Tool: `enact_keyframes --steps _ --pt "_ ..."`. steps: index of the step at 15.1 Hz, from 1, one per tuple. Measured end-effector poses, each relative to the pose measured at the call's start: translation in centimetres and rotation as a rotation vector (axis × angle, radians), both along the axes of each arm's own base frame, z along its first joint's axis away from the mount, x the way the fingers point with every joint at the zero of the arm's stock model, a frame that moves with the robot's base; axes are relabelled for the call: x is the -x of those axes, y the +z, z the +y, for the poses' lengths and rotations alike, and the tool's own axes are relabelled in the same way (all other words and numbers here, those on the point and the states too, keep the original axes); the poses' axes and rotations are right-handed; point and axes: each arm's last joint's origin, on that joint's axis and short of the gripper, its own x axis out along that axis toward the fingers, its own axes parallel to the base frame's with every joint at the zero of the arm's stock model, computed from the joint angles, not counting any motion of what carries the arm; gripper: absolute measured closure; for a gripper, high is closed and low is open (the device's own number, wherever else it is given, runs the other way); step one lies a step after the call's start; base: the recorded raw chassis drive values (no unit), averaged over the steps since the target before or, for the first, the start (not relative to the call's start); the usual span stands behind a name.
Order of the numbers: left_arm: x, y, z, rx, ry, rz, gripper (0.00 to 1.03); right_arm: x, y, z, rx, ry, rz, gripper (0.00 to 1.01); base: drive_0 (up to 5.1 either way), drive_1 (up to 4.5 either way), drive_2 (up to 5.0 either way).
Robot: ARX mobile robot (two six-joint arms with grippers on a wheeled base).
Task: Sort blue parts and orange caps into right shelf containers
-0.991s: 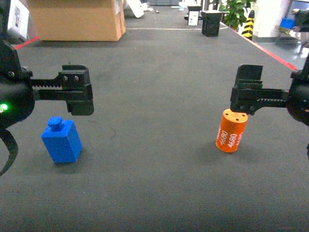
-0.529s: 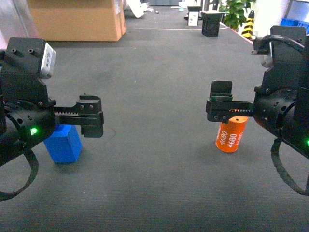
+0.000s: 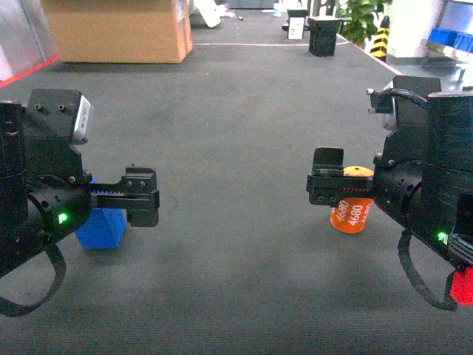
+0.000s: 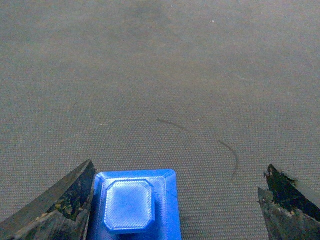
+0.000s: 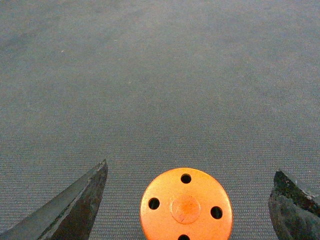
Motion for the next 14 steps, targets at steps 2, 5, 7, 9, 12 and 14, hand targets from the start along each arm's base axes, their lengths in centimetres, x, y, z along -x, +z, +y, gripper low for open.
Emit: enact_keyframes --steps 2,5,7,9,12,14 --pt "-0.4 -1.3 0.4 0.011 0.011 0.036 0.05 -0.3 -1.8 0.1 0.005 -0.005 0.05 0.03 0.0 0.0 0.0" --pt "-0.7 -2.7 0.6 0.003 0.018 0.081 0.05 -0.9 -2.9 0.0 0.002 -0.015 0.071 0.03 0.0 0.0 0.0" --pt "-1.1 -3.4 0.8 0.002 0.028 0.1 0.05 -1.1 -3.9 -0.1 0.01 -0.021 0.102 0.03 0.0 0.0 0.0" --pt "-1.2 -3.9 1.0 0.01 0.041 0.126 0.05 -1.3 -4.2 -0.2 0.021 -0.046 0.104 0.03 0.0 0.0 0.0" --pt "-1.3 -4.0 1.0 0.026 0.047 0.136 0.18 -1.5 -4.1 -0.2 0.032 -0.057 0.098 0.26 0.0 0.0 0.0" --pt "-1.4 -4.0 1.2 0.033 0.055 0.138 0.36 -1.5 -4.1 -0.2 0.037 -0.055 0.101 0.44 0.0 0.0 0.0"
